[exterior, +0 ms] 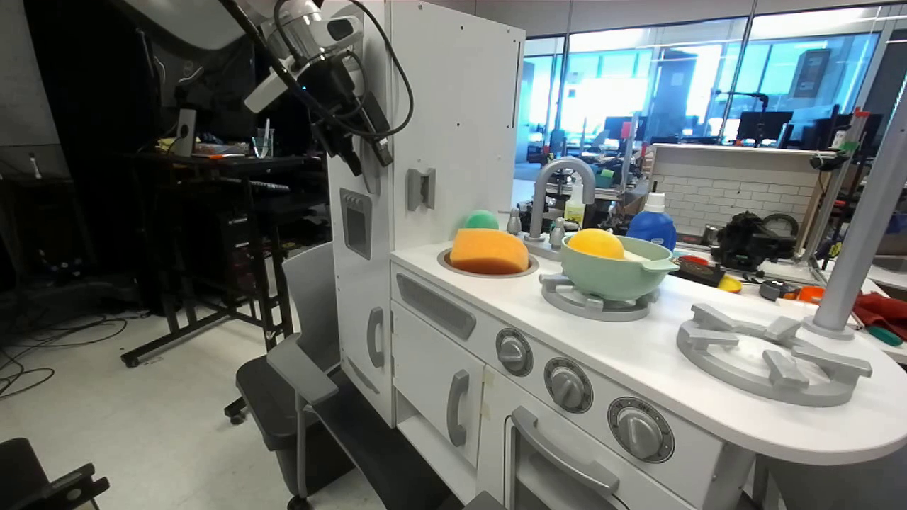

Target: Open the cabinet, then put the square and circle cushions in the top and bottom compartments of the cabinet

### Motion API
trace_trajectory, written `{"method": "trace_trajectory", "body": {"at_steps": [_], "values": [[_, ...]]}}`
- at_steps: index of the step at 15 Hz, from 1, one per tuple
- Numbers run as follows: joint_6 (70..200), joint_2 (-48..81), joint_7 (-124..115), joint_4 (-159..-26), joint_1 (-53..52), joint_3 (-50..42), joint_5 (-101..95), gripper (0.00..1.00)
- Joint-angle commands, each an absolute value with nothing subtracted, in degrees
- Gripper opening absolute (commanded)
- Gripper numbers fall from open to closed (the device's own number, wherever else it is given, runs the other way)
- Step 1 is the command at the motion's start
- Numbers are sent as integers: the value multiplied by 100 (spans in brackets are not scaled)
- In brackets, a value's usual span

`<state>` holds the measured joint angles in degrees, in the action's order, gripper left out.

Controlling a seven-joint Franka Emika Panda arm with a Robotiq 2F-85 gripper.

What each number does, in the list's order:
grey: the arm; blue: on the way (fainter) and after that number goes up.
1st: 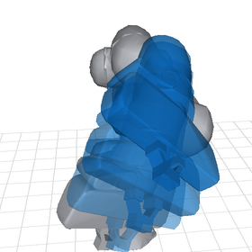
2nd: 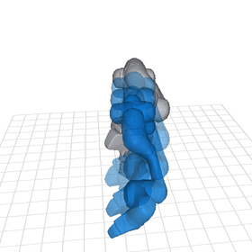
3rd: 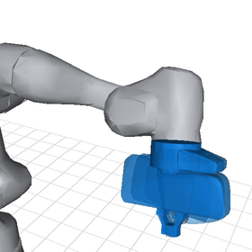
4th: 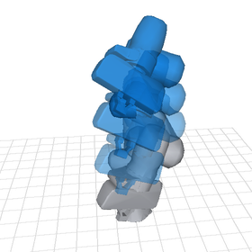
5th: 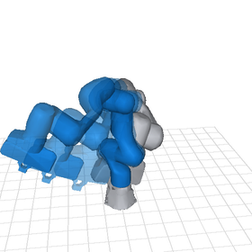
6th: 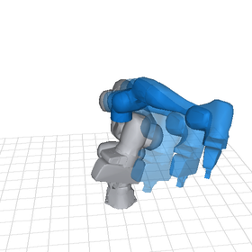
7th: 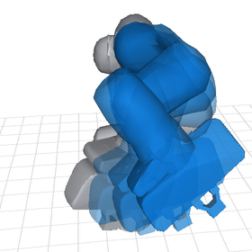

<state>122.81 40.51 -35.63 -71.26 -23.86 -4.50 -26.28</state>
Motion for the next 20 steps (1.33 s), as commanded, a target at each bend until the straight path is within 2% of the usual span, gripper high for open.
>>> {"method": "trace_trajectory", "body": {"at_steps": [1, 5, 12, 20], "values": [[12210, 4026, -3528, -7061, -2384, -394, -2495, 53], [12098, 3967, -3600, -7097, -2370, -351, -2459, 27], [12081, 3880, -3521, -7288, -2398, -141, -2258, 27], [12348, 3261, -3759, -8299, -2515, 212, -2326, 27]]}}
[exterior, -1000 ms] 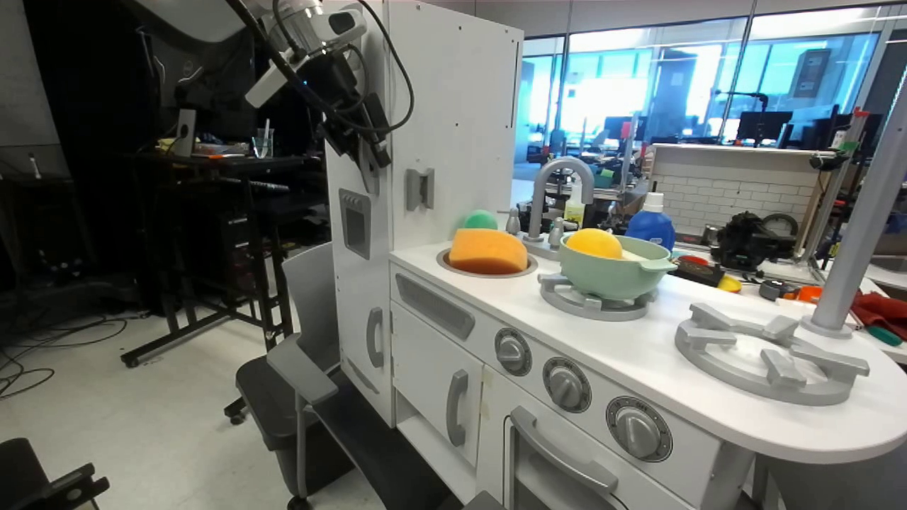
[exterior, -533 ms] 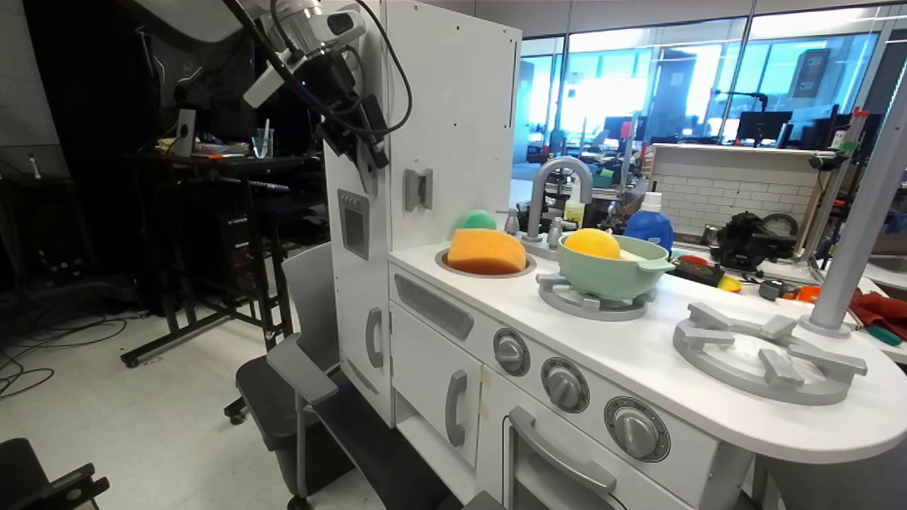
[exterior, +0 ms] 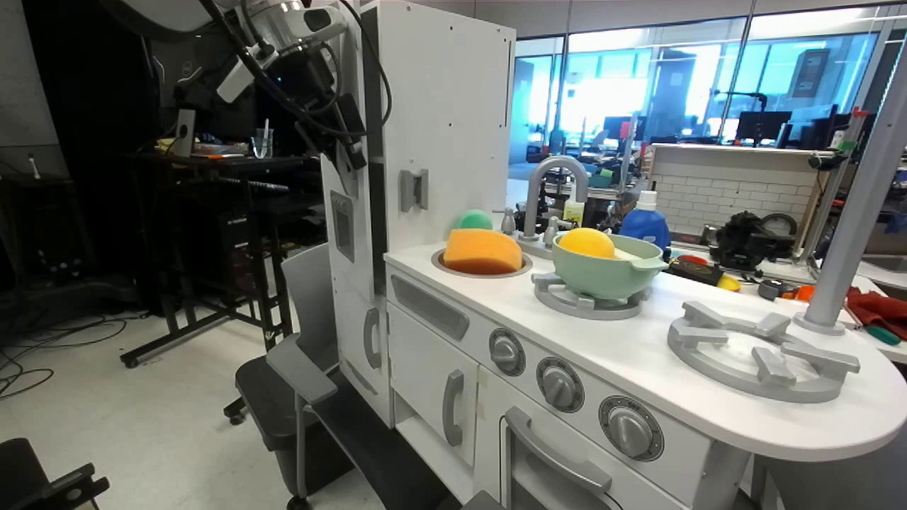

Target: Open the cabinet, then put the square and circle cushions in the top and bottom compartments of the cabinet

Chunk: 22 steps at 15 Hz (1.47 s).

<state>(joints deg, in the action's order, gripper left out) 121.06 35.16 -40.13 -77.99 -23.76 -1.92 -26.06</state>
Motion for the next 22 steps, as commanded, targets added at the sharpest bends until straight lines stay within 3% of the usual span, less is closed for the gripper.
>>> {"method": "trace_trajectory", "body": {"at_steps": [1, 6, 7, 8, 9, 12, 18, 22], "values": [[12309, 3242, -3877, -8324, -2542, 244, -2341, 27], [12276, 3294, -4632, -8405, -2711, 361, -2538, 27], [12204, 3299, -4762, -8361, -2743, 385, -2561, 44], [12158, 3294, -4887, -8369, -2772, 402, -2594, 77], [12106, 3310, -4993, -8348, -2796, 431, -2607, 78], [11736, 3395, -4811, -8242, -3010, 754, -2540, 98], [11492, 4014, -3620, -7461, -3514, 1217, -1942, 100], [10869, 3584, -2026, -7463, -3166, 1448, -1446, 100]]}}
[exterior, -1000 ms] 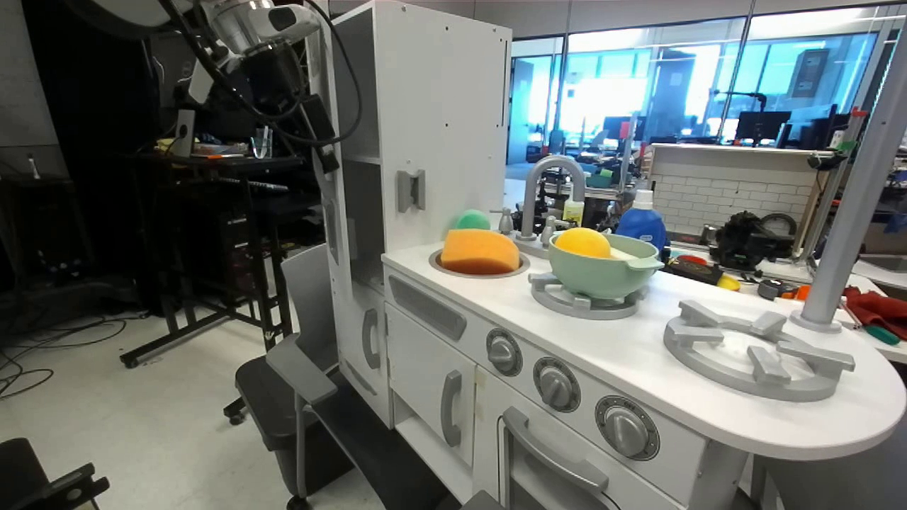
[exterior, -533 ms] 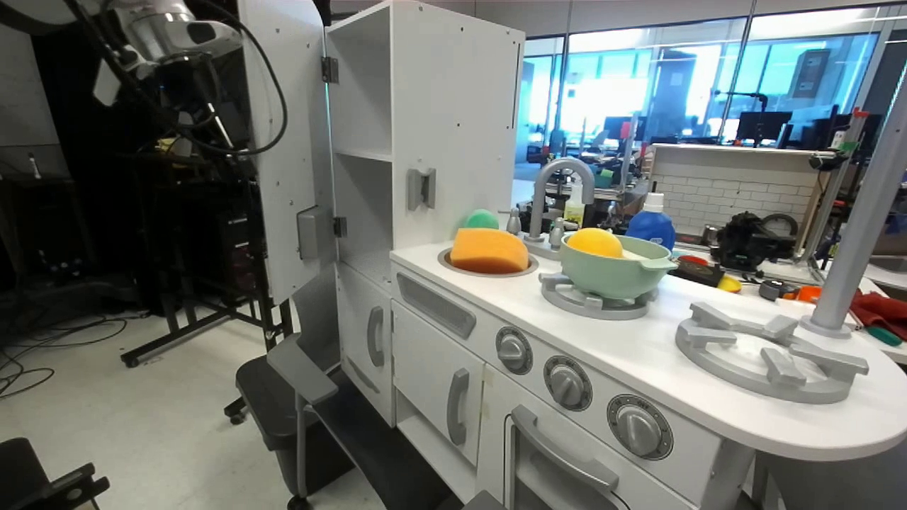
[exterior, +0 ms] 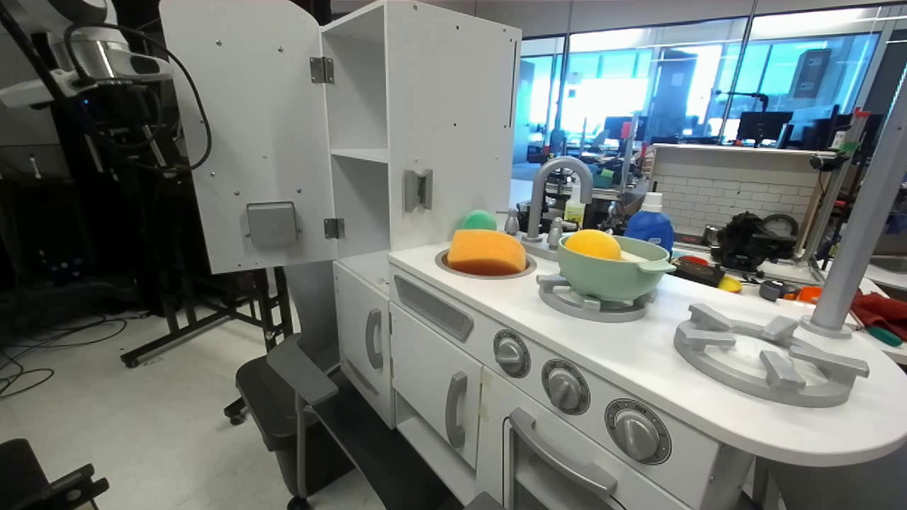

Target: Open the cabinet, then put the square and circle cushions in the top and bottom compartments of the cabinet

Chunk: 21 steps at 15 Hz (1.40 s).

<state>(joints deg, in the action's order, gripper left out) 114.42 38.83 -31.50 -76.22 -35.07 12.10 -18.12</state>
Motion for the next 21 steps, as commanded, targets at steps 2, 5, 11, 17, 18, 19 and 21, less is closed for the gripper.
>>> {"method": "trace_trajectory", "body": {"at_steps": [2, 5, 11, 17, 18, 19, 21], "values": [[10166, 3367, -1167, -7253, -2959, 1470, -1155, 100], [9109, 2918, -78, -7327, -2389, 1501, -862, 100], [8428, 2439, 754, -7572, -1505, 1101, -941, 100], [9278, 2484, 908, -8117, -646, 717, -634, 100], [9529, 2507, 913, -8239, -514, 650, -559, 100], [9771, 2517, 894, -8371, -387, 585, -463, 100], [10124, 2523, 850, -8560, -196, 475, -299, 100]]}}
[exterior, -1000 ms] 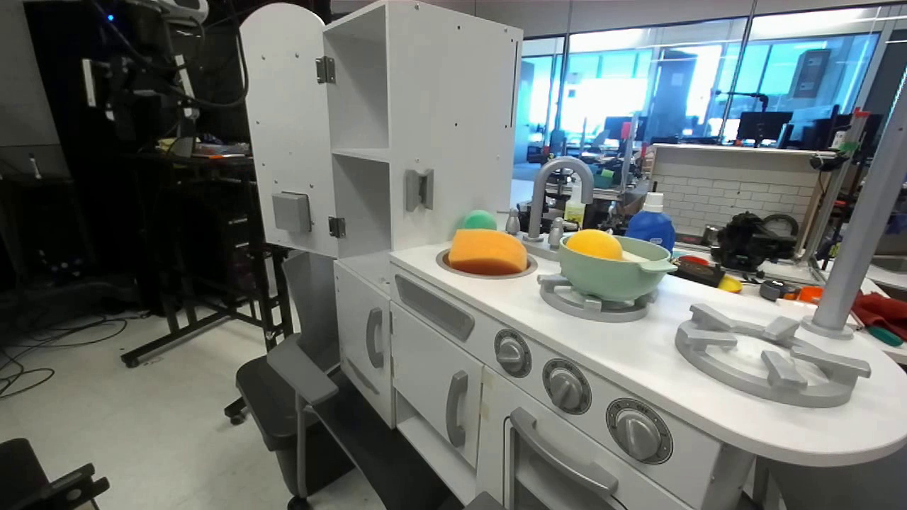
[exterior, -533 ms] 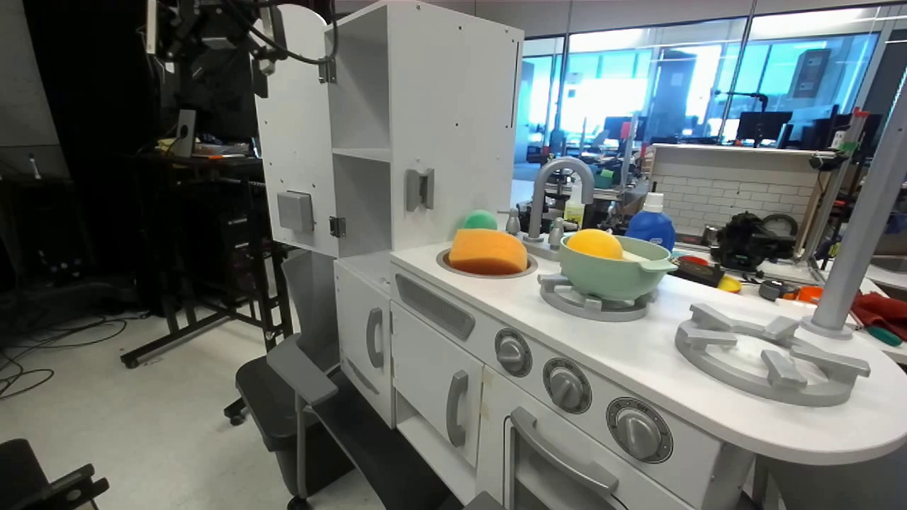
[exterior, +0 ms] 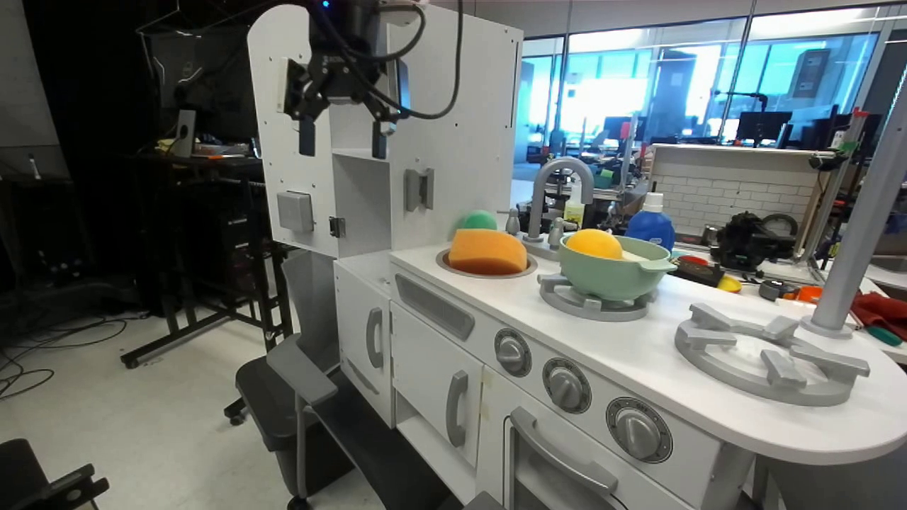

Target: Open the cabinet, then put the square and circle cushions in the top and bottom compartments of the cabinet

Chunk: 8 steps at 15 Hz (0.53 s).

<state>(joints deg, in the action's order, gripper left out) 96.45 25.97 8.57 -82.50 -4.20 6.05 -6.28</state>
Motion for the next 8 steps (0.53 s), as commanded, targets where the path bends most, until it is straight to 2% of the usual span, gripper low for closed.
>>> {"method": "trace_trajectory", "body": {"at_steps": [1, 8], "values": [[10323, 2527, 797, -8687, -117, 421, -235, 100], [11953, 2857, 232, -9069, 223, 292, 737, 100]]}}
